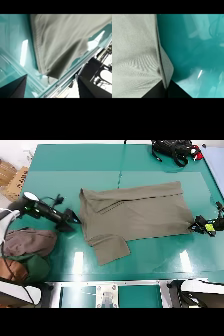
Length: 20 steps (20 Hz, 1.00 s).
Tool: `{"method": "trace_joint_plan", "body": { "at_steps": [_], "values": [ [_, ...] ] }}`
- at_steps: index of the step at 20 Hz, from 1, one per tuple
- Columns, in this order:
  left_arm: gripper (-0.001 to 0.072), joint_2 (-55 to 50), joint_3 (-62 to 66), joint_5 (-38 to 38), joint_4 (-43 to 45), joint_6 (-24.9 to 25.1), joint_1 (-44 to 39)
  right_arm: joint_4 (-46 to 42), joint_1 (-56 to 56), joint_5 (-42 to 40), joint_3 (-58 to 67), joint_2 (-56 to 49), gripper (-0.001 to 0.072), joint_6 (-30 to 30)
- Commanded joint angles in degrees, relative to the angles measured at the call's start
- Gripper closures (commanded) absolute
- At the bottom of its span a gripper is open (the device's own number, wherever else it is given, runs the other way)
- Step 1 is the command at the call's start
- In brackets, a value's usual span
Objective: Fold the shirts.
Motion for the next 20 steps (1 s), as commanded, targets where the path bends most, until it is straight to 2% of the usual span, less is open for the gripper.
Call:
{"method": "trace_joint_plan", "body": {
  "at_steps": [1,5,6,7,9,12,14,18,20],
  "values": [
    [0.0004,0.74,-6.97,8.5,-0.81,-2.1,-5.97,0.2,-0.07,-0.13,0.09,-0.31,0.0696,-0.35],
    [0.0007,0.72,-8.35,12.81,-1.75,-2.84,-13.07,0.39,-0.07,-0.11,0.09,-0.31,0.0696,-0.35],
    [0.0175,0.72,-8.35,12.68,-2.32,-2.71,-13.25,0.42,-0.07,-0.11,0.09,-0.31,0.0696,-0.35],
    [0.0411,0.81,-8.33,12.44,-2.47,-1.86,-13.25,0.39,-0.07,-0.11,0.11,-0.31,0.0696,-0.35],
    [0.0686,1.86,-8.33,11.45,-1.92,-0.59,-13.25,0.42,-0.07,-0.04,0.11,-0.28,0.0696,-0.31],
    [0.0684,6.6,-6.78,11.41,-0.57,0.2,-13.25,1.55,-0.07,0.79,0.52,0.15,0.0696,-0.28],
    [0.0685,10.84,-2.54,9.86,0.04,0.13,-13.25,7.06,-0.04,2.97,2.78,2.05,0.0696,-0.35],
    [0.0684,20.09,13.4,6.49,3.02,-1.95,-13.25,18.62,-0.09,9.03,13.53,11.28,0.0696,-0.9],
    [0.0684,24.68,23.85,6.64,5.35,-3.21,-13.22,21.29,-0.11,9.33,19.65,17.59,0.0696,0.24]
  ]
}}
